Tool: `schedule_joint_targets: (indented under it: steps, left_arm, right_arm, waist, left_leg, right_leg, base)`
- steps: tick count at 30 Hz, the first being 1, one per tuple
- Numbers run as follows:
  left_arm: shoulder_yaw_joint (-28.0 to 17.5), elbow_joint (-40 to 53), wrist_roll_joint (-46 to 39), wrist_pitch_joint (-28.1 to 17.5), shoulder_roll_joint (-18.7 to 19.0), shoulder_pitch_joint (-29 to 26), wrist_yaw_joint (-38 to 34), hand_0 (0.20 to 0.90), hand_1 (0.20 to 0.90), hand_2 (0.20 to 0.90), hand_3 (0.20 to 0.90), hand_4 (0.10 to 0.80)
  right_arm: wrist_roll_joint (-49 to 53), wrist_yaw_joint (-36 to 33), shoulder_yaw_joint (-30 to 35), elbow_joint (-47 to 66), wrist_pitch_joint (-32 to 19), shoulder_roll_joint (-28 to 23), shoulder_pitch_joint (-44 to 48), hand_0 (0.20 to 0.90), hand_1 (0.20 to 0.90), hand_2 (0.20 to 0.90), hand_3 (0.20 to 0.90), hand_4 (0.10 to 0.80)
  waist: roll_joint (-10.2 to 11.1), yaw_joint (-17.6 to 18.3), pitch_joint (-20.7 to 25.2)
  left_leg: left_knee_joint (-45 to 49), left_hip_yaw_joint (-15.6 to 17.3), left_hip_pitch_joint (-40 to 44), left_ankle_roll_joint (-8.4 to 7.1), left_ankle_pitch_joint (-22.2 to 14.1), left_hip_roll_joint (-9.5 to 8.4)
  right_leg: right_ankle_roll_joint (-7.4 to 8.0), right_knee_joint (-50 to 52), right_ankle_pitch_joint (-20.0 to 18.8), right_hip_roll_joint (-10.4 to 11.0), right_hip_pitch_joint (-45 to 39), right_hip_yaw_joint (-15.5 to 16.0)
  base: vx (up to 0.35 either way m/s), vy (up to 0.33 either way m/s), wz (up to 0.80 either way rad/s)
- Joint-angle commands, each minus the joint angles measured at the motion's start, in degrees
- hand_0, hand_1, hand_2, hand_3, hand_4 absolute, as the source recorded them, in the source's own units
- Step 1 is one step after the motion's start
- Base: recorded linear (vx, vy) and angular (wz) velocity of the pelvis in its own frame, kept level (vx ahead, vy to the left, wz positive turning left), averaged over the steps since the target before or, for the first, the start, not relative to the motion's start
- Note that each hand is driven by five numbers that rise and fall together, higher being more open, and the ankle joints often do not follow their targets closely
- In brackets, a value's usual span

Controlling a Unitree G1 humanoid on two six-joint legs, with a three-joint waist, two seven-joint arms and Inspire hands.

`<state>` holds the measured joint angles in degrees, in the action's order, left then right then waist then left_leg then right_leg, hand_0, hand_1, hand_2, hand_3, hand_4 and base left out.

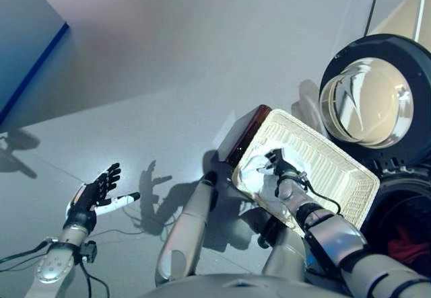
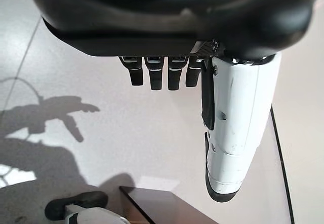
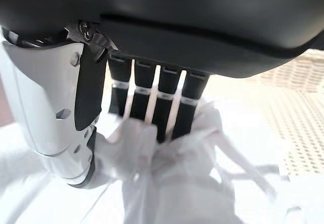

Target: Pick up the clothes and place them into the washing machine

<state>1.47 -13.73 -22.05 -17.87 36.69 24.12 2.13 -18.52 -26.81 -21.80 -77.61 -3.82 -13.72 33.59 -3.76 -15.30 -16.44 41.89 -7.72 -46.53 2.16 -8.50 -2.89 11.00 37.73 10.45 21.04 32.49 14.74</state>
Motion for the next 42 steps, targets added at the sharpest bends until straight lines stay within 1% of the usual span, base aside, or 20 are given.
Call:
schedule_joint_targets:
  steps: [1,9,10,11,12,14,19,20,21,22,25,27,29,30,31,32,34,36,38,42]
  left_arm:
    - [-2.27,5.15,-1.82,-3.01,1.44,0.48,-0.52,0.900,0.900,0.900,0.900,0.800]
    - [-2.61,5.99,-1.97,-2.85,1.29,0.24,-0.48,0.900,0.900,0.900,0.900,0.800]
    - [-2.64,5.47,-1.78,-2.76,0.95,-0.04,-0.83,0.900,0.900,0.900,0.900,0.800]
    - [-2.60,5.15,-1.62,-2.72,0.79,-0.22,-1.01,0.900,0.900,0.900,0.900,0.800]
    - [-2.54,4.62,-1.40,-2.85,0.64,-0.51,-1.19,0.900,0.900,0.900,0.900,0.800]
    - [-2.26,3.55,-1.31,-2.96,0.21,-0.95,-1.50,0.900,0.900,0.900,0.900,0.800]
    - [-2.06,2.54,-1.39,-3.24,-0.22,-1.42,-2.05,0.900,0.900,0.900,0.900,0.800]
    - [-2.12,2.15,-1.36,-3.24,-0.42,-1.43,-2.12,0.900,0.900,0.900,0.900,0.800]
    - [-2.18,0.59,-1.28,-2.95,-1.29,-1.62,-2.42,0.900,0.900,0.900,0.900,0.800]
    - [-2.70,0.55,-1.29,-2.84,-1.53,-1.30,-2.50,0.900,0.900,0.900,0.900,0.800]
    - [-3.30,-1.06,-1.34,-2.50,-2.24,-0.99,-2.63,0.900,0.900,0.900,0.900,0.800]
    - [-3.38,-1.70,-1.48,-2.32,-2.59,-1.04,-2.59,0.900,0.900,0.900,0.900,0.800]
    - [-3.46,-2.65,-1.34,-2.11,-3.27,-0.99,-2.25,0.900,0.900,0.900,0.900,0.800]
    - [-3.62,-3.29,-1.19,-1.66,-3.97,-0.95,-2.12,0.900,0.900,0.900,0.900,0.800]
    - [-3.62,-3.29,-1.19,-1.66,-3.97,-0.94,-2.12,0.900,0.900,0.900,0.900,0.800]
    - [-3.74,-4.25,-1.22,-1.22,-4.77,-1.29,-2.09,0.900,0.900,0.900,0.900,0.800]
    - [-3.83,-4.48,-1.38,-0.89,-5.46,-1.41,-1.98,0.900,0.900,0.900,0.900,0.800]
    - [-3.84,-4.66,-1.43,-0.81,-6.07,-1.49,-2.04,0.900,0.900,0.900,0.900,0.800]
    - [-3.97,-4.85,-1.05,-0.85,-7.36,-0.80,-1.78,0.900,0.900,0.900,0.900,0.800]
    - [-4.26,-5.28,-0.24,-0.91,-8.05,-0.21,-1.53,0.900,0.900,0.900,0.900,0.800]
  right_arm:
    - [1.96,-0.05,0.89,-0.61,-0.51,-1.39,0.06,0.200,0.200,0.200,0.200,0.300]
    - [3.36,-0.29,2.85,-1.58,-0.19,-1.88,-0.10,0.200,0.200,0.200,0.200,0.300]
    - [6.25,-1.19,5.37,-1.35,-0.58,-1.69,-0.70,0.200,0.200,0.200,0.200,0.300]
    - [7.11,-1.41,5.97,-1.32,-0.75,-1.75,-0.91,0.200,0.200,0.200,0.200,0.300]
    - [8.48,-1.96,7.09,-0.93,-1.24,-2.00,-1.03,0.200,0.200,0.200,0.200,0.300]
    - [11.85,-2.30,9.29,0.25,-2.47,-2.69,-2.01,0.200,0.200,0.200,0.200,0.300]
    - [15.55,-2.41,11.19,4.46,-5.30,-3.62,-4.38,0.200,0.200,0.200,0.200,0.300]
    - [17.46,-2.19,11.98,5.53,-6.29,-3.55,-5.04,0.200,0.200,0.200,0.200,0.300]
    - [24.41,-1.01,15.27,8.29,-9.01,-3.02,-6.95,0.200,0.200,0.200,0.200,0.300]
    - [28.76,0.01,17.06,10.79,-10.91,-2.79,-8.00,0.200,0.200,0.200,0.200,0.300]
    - [38.25,2.74,20.11,15.63,-14.65,-1.48,-11.32,0.200,0.200,0.200,0.200,0.300]
    - [40.68,4.01,20.82,16.48,-15.18,-0.96,-12.49,0.200,0.200,0.200,0.200,0.300]
    - [46.83,7.02,22.35,16.74,-16.55,-0.07,-13.72,0.200,0.200,0.200,0.200,0.300]
    - [52.64,8.48,24.29,16.72,-17.24,0.76,-14.24,0.200,0.200,0.200,0.200,0.300]
    - [52.70,8.54,24.29,16.69,-17.26,0.75,-14.24,0.200,0.200,0.200,0.200,0.300]
    - [58.79,10.51,26.14,16.72,-17.87,1.29,-14.61,0.200,0.200,0.200,0.200,0.300]
    - [62.34,11.90,26.91,18.17,-18.28,1.57,-15.18,0.200,0.200,0.200,0.200,0.300]
    - [62.25,12.13,27.32,18.63,-18.08,1.40,-15.70,0.200,0.200,0.200,0.200,0.300]
    - [58.02,11.62,26.27,21.41,-17.44,0.33,-17.28,0.200,0.200,0.200,0.200,0.300]
    - [54.77,10.99,26.01,22.93,-16.96,-1.11,-18.49,0.200,0.200,0.200,0.200,0.300]
  waist:
    - [-1.74,-0.14,1.11]
    - [-1.63,0.06,1.20]
    - [-1.43,0.44,1.37]
    - [-1.30,0.53,1.46]
    - [-1.25,0.71,1.48]
    - [-0.72,1.21,1.80]
    - [0.44,2.72,2.15]
    - [0.69,3.04,2.32]
    - [1.41,3.90,2.74]
    - [1.85,4.32,2.88]
    - [2.92,5.22,3.12]
    - [3.27,5.38,3.20]
    - [3.86,5.68,3.42]
    - [4.65,5.97,3.74]
    - [4.63,5.97,3.61]
    - [5.24,6.22,3.89]
    - [5.62,6.51,3.94]
    - [5.83,6.73,4.02]
    - [6.32,7.32,4.52]
    - [6.67,7.72,4.47]
  left_leg:
    - [-2.69,-1.35,1.16,-2.39,-0.03,2.18]
    - [-3.23,-1.30,1.41,-2.17,0.09,2.10]
    - [-3.60,-1.16,1.90,-2.20,0.14,2.30]
    - [-3.86,-1.10,2.24,-2.19,0.17,2.34]
    - [-5.21,-0.91,2.27,-2.09,2.40,2.41]
    - [-6.26,-0.71,3.39,-2.08,2.53,2.61]
    - [-7.87,-0.52,5.06,-2.21,2.87,2.92]
    - [-8.52,-0.41,5.52,-2.28,3.02,3.00]
    - [-9.71,-0.15,6.37,-2.44,3.39,3.24]
    - [-10.48,-0.02,6.96,-2.53,3.58,3.51]
    - [-12.69,0.31,8.89,-2.75,4.27,4.15]
    - [-13.83,0.42,9.99,-2.84,4.59,4.24]
    - [-15.91,0.67,12.13,-3.05,5.13,4.55]
    - [-18.13,0.96,14.62,-3.36,5.74,5.00]
    - [-18.28,0.96,14.86,-3.37,5.80,5.02]
    - [-21.16,1.24,17.99,-3.65,6.60,5.49]
    - [-23.39,1.53,20.96,-3.91,7.24,5.82]
    - [-25.45,1.64,22.66,-4.04,8.30,5.89]
    - [-28.64,2.09,26.26,-4.23,9.01,6.44]
    - [-30.06,2.12,28.22,-4.44,9.41,6.42]
  right_leg:
    - [-1.70,4.10,-0.86,-0.81,4.05,-0.44]
    - [-1.62,4.01,-0.96,-0.72,4.06,-0.50]
    - [-1.55,3.66,-1.12,-0.72,3.68,-0.43]
    - [-1.50,3.42,-1.24,-0.75,3.42,-0.35]
    - [-2.17,2.12,-3.11,-0.88,3.48,0.05]
    - [-2.05,0.96,-3.57,-1.05,2.42,0.03]
    - [-1.80,-1.17,-4.70,-1.35,0.82,-0.16]
    - [-1.76,-1.84,-4.88,-1.52,0.39,-0.13]
    - [-1.69,-3.24,-5.30,-1.68,-0.56,0.08]
    - [-1.65,-4.14,-5.53,-1.87,-1.15,0.08]
    - [-1.64,-6.72,-6.23,-2.42,-3.06,0.33]
    - [-1.68,-8.09,-6.53,-2.64,-4.20,0.51]
    - [-1.66,-10.42,-7.03,-3.02,-6.47,0.77]
    - [-1.60,-13.31,-7.60,-3.55,-9.33,1.01]
    - [-1.61,-13.47,-7.67,-3.59,-9.57,1.05]
    - [-1.47,-16.25,-8.54,-4.15,-12.71,1.16]
    - [-1.38,-18.77,-9.11,-4.51,-15.50,1.27]
    - [-1.24,-20.70,-9.91,-4.87,-17.29,1.60]
    - [-1.06,-23.60,-10.52,-5.29,-20.33,1.72]
    - [-0.94,-24.63,-10.64,-5.45,-22.05,1.99]
  base:
    - [0.000,0.000,0.00]
    - [-0.001,0.000,0.00]
    - [0.000,0.000,0.00]
    - [-0.061,0.026,-0.01]
    - [-0.062,0.017,-0.01]
    - [-0.006,0.010,0.01]
    - [0.009,0.000,0.00]
    - [0.030,-0.004,-0.04]
    - [0.039,-0.015,-0.03]
    - [0.040,-0.022,-0.09]
    - [0.028,-0.016,-0.13]
    - [0.037,-0.016,-0.12]
    - [0.086,-0.048,-0.14]
    - [0.090,-0.057,-0.05]
    - [0.159,-0.069,0.00]
    - [0.133,-0.034,-0.06]
    - [0.142,-0.028,-0.18]
    - [0.080,-0.015,-0.19]
    - [0.107,-0.010,-0.07]
    - [0.052,-0.009,-0.06]
